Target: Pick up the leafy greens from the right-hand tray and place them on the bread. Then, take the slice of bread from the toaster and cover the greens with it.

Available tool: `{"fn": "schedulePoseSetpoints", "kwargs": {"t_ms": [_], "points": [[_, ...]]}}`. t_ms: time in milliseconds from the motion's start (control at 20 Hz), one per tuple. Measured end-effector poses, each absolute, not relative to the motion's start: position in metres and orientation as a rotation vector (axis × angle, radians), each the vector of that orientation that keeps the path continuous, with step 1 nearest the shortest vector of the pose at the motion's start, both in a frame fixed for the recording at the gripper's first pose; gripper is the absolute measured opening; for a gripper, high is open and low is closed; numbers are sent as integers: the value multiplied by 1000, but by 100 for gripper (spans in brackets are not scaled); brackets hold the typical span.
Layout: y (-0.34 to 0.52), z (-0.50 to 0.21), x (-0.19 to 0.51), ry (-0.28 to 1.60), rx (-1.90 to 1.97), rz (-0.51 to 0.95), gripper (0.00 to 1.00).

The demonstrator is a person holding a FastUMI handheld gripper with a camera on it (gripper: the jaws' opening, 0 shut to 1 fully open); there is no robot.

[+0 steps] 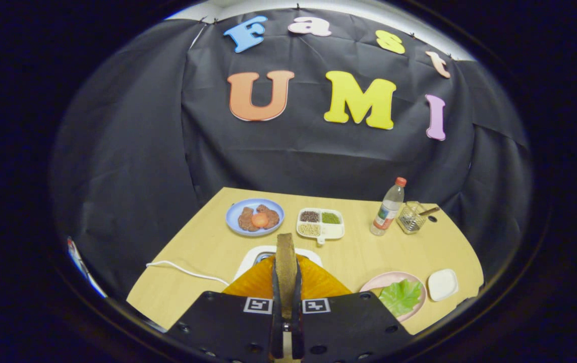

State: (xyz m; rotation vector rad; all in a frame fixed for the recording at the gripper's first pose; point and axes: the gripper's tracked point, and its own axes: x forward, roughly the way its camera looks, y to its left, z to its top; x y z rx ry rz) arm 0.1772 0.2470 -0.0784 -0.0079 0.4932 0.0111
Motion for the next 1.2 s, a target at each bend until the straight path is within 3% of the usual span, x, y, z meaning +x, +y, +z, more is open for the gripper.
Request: {"fn": "schedulePoseSetpoints", "kwargs": {"t_ms": [550, 1200], "points": [[192, -11, 141, 327, 54, -5, 7], [87, -105, 140, 355, 59, -133, 7]]}}
